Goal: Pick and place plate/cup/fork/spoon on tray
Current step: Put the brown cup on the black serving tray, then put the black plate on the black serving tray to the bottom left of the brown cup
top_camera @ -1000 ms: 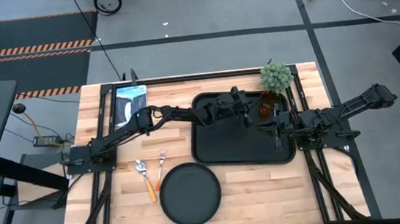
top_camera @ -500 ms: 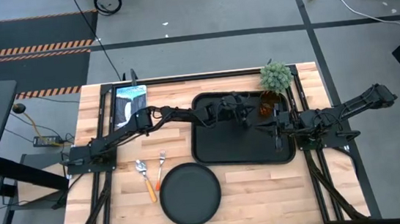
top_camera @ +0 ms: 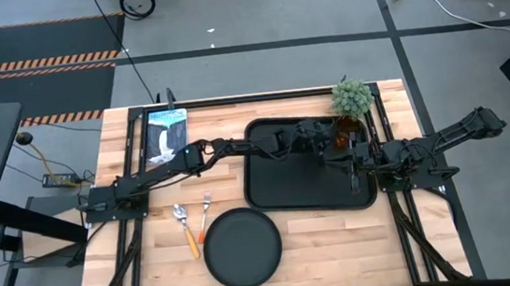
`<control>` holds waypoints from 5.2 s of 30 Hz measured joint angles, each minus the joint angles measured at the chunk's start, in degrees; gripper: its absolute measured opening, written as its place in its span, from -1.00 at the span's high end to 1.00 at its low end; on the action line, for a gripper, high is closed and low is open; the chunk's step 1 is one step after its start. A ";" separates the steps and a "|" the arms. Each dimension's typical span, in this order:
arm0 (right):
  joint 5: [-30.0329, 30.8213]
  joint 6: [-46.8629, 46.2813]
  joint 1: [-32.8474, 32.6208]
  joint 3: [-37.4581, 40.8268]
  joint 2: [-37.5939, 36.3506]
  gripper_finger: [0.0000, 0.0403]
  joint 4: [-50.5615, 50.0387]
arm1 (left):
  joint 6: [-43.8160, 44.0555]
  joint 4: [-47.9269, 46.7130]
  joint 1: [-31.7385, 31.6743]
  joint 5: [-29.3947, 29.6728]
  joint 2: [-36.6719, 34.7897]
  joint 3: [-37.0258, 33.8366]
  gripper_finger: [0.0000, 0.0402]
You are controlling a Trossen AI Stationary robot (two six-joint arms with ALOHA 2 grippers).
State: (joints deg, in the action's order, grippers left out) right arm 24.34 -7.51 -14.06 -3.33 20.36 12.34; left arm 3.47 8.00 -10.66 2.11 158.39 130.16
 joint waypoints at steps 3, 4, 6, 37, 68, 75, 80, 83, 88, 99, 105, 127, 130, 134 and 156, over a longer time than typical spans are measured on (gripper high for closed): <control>0.00 -0.02 -0.02 0.00 -0.02 0.87 0.00 | -0.09 -0.52 0.02 -0.02 0.08 -0.53 0.96; 0.00 0.00 0.00 0.00 -0.02 0.87 0.02 | -0.12 -0.38 0.02 -0.02 0.13 -0.56 0.96; 0.00 -0.02 -0.02 0.00 -0.02 0.87 0.00 | -0.04 1.04 0.01 -0.02 0.13 -0.58 0.96; 0.00 -0.02 0.00 0.00 -0.01 0.87 0.02 | -1.65 -8.16 -0.23 -3.06 -2.77 -0.67 0.96; 0.00 -0.02 -0.01 0.00 -0.02 0.87 0.52 | -1.43 -31.40 8.29 -3.73 -65.56 -58.74 0.96; 0.00 0.00 -0.02 0.00 -0.02 0.87 1.09 | 6.12 -29.71 8.60 -11.60 -79.06 -74.52 0.95; 0.00 -0.01 -0.02 0.00 -0.05 0.87 2.00 | 16.64 -28.33 8.69 -17.11 -83.77 -84.74 0.94; 0.00 0.00 0.00 0.00 0.09 0.87 2.26 | 23.57 -26.84 8.79 -19.17 -83.84 -88.71 0.89; 0.00 0.00 -0.01 0.00 0.28 0.87 2.60 | 27.97 -24.48 9.68 -20.52 -82.53 -91.72 0.60; -0.02 -0.01 -0.01 0.02 0.46 0.87 3.57 | 29.35 -20.97 12.20 -20.45 -76.00 -91.07 0.04; 0.02 0.00 -0.02 0.02 0.60 0.87 4.39 | 29.03 -21.18 14.56 -20.22 -71.47 -88.95 0.06; -0.39 -0.02 -0.02 0.02 1.01 0.87 6.05 | 27.39 -23.04 16.97 -12.53 -66.88 -85.43 0.70; -0.39 0.00 -0.01 0.01 1.01 0.87 6.04 | 27.11 -23.00 17.05 -11.53 -66.88 -85.43 0.83; -0.39 0.00 -0.02 0.02 1.01 0.87 6.03 | 27.12 -23.00 17.05 -10.50 -66.88 -85.43 0.94; -0.39 0.00 -0.02 0.00 1.01 0.87 6.01 | 26.20 -37.10 7.01 -9.53 -66.33 -68.46 0.94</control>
State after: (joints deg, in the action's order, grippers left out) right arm 23.94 -7.51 -14.09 -3.33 21.37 18.35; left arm 29.67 -29.11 -3.65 -7.42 92.06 61.70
